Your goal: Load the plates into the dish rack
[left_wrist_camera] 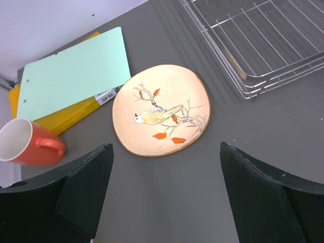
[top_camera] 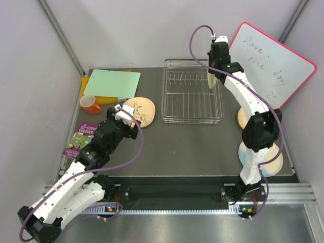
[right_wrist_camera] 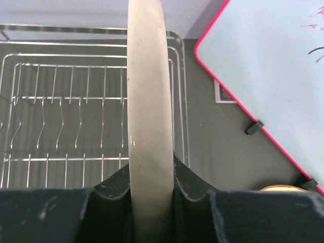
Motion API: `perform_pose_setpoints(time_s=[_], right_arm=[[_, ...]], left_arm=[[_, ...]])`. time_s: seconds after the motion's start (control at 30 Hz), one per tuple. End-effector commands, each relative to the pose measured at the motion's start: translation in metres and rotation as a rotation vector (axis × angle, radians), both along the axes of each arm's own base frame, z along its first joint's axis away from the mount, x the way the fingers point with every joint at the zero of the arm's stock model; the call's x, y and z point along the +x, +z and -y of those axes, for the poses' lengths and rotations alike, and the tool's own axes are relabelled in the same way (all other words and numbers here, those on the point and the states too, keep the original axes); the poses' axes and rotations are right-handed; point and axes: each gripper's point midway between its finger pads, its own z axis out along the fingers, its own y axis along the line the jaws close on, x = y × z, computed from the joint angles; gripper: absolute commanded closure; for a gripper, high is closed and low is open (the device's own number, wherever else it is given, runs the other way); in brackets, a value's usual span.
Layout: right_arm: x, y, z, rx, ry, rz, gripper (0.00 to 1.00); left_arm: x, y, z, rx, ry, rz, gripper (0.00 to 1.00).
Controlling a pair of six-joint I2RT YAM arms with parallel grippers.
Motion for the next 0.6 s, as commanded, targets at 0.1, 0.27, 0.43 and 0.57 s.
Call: perform_pose_setpoints(time_s=[0.1,0.27,0.43,0.57], right_arm=[[0.022,0.124,0.014,0.066,-0.119,0.372,1.0],[0.026,0.105,0.018,0.058,-0.135,0.336,1.0],[0.036,0.085,0.023,0.056,-0.146,0.298,1.0],[0.042,0.063,0.025,0.052,-0.145,0.258,1.0]], left_arm=[[0.0,0.003,0.004,-0.098,-0.017,-0.013,0.11],[0.005,0.006,0.005,-0.101,-0.011,-0.012,0.11],[0.005,0.013,0.008,-0.135,-0.003,-0.033,0.09],[0.009,0.014,0.008,-0.125,0.007,-0.026,0.09]])
